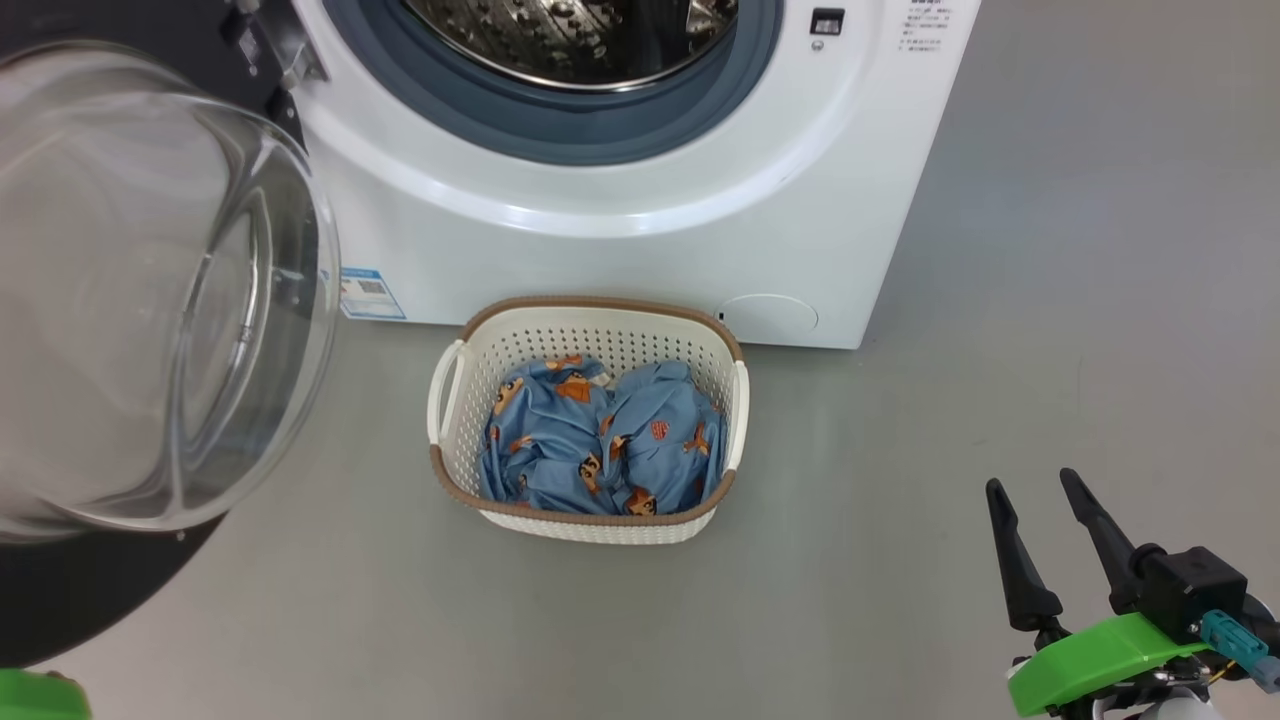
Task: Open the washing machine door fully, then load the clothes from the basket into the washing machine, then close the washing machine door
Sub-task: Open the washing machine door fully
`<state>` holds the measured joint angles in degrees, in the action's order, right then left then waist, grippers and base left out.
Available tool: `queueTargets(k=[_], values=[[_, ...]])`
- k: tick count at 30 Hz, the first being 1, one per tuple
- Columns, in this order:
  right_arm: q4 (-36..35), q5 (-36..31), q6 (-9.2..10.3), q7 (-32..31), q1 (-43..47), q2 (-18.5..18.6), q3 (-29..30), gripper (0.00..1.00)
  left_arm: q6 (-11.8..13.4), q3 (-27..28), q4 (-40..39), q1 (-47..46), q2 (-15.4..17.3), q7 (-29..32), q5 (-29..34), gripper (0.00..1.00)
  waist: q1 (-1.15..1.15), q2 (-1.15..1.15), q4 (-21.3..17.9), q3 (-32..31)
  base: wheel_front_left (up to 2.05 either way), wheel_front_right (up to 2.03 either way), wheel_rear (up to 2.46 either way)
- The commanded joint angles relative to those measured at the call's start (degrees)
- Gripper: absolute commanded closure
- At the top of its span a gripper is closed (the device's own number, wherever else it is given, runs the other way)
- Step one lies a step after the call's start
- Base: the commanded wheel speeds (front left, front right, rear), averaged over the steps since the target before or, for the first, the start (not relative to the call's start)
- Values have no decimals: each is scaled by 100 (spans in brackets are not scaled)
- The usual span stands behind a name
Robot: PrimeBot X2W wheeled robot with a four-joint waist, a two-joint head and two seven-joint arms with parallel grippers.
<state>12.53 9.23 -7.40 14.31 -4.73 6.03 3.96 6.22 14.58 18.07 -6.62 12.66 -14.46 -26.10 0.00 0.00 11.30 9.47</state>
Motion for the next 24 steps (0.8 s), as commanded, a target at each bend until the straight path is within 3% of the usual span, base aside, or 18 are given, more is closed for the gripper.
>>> queueTargets(k=[1, 15, 24], values=[[-143, 26, -9, 69, -136, 79, -179, 0, -31, 325, -41, -293, 328, -52, 90, 100, 0, 0, -10, 65, 0, 0, 0], [-93, 62, -9, 69, -238, 110, -198, 0, -372, 766, 701, -852, 575, -53, 422, 100, 0, 0, -85, 134, 0, 0, 0], [-68, 100, -9, 69, -259, 25, -182, 0, -628, 844, 457, -747, 315, -53, 800, 100, 0, 0, -136, 19, 0, 0, 0]])
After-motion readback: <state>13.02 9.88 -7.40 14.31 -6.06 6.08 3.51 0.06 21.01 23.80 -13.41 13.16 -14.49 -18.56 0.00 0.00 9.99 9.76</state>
